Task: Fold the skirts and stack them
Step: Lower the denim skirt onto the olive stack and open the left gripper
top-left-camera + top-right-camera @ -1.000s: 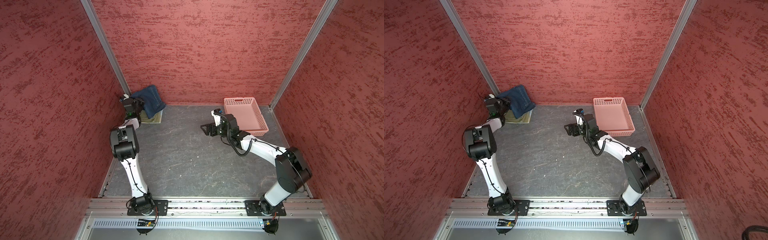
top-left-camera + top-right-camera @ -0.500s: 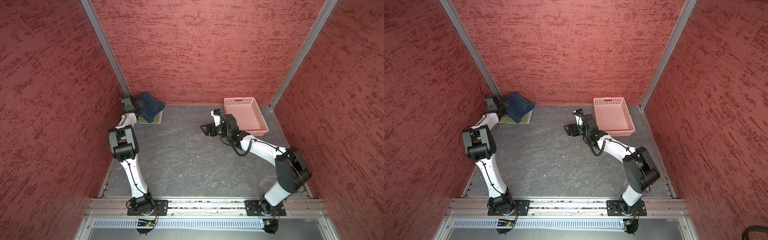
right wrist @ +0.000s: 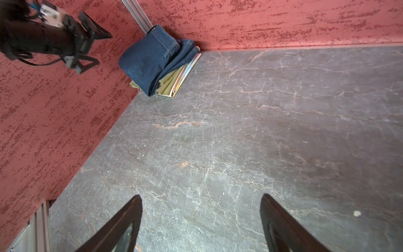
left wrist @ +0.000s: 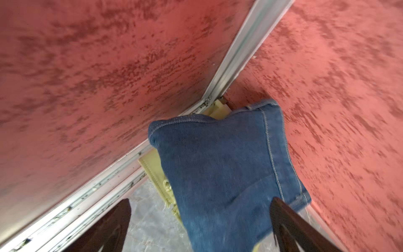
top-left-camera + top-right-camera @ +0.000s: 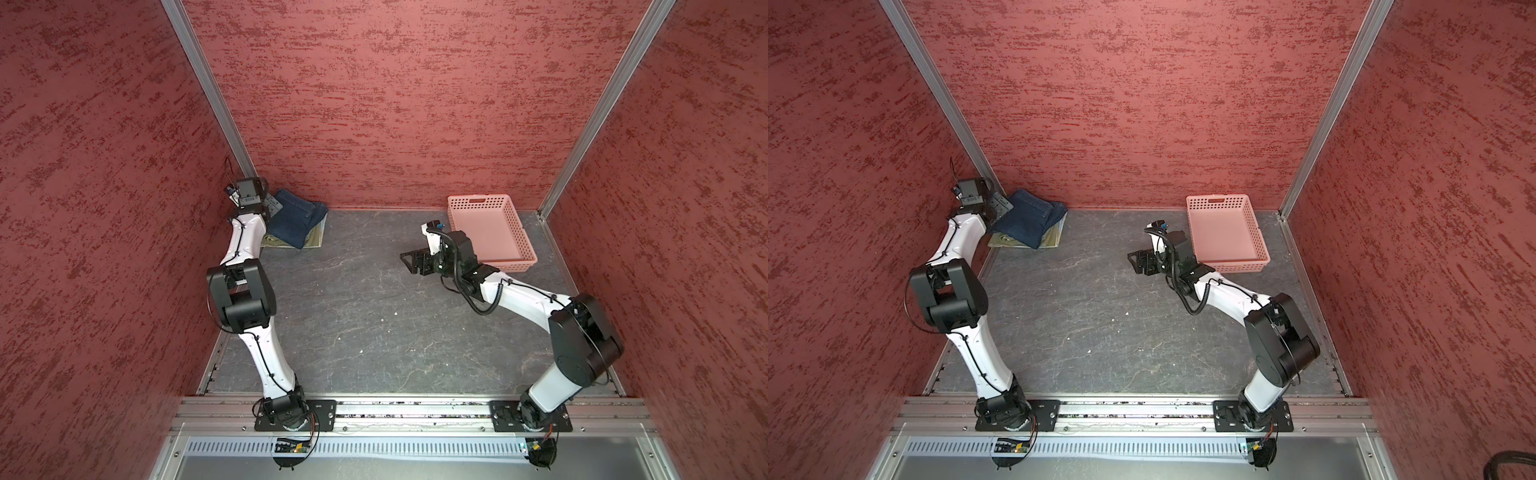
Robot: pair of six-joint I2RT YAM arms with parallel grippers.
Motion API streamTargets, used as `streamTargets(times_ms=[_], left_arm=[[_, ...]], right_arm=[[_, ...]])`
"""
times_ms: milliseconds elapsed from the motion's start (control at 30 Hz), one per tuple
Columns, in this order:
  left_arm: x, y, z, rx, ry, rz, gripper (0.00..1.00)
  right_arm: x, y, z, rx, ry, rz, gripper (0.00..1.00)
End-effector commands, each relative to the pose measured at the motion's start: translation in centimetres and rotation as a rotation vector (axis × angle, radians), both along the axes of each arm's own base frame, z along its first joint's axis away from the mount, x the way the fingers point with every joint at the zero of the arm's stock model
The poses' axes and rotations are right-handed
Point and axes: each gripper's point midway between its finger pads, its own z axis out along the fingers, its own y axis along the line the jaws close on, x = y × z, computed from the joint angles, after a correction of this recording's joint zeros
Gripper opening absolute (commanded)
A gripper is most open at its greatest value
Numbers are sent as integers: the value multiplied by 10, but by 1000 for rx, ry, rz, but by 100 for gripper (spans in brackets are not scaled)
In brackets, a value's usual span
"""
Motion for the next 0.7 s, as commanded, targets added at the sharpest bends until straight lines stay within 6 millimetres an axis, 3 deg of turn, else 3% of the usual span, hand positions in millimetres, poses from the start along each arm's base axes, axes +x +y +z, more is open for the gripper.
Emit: streamTargets(times_ms=[0, 100, 233, 467, 567, 667], left_arm=[[14, -36, 29, 103, -90, -188, 100], [34, -59, 14, 24, -118, -321, 100], [54, -77, -44, -178, -67, -407, 100], [64, -95, -136, -410, 60, -390, 100], [62, -99, -151, -460, 102, -383, 100], [66, -102, -136, -473, 63, -412, 100]], right_arm=[[-3, 3, 2, 18, -9, 15, 86], [-3, 3, 0, 17, -13, 14, 86], [-2, 2, -4, 3, -14, 11, 86], [3, -3, -6, -16, -14, 6, 86], [3, -5, -3, -14, -18, 1, 86], [4, -6, 0, -10, -20, -2, 86]])
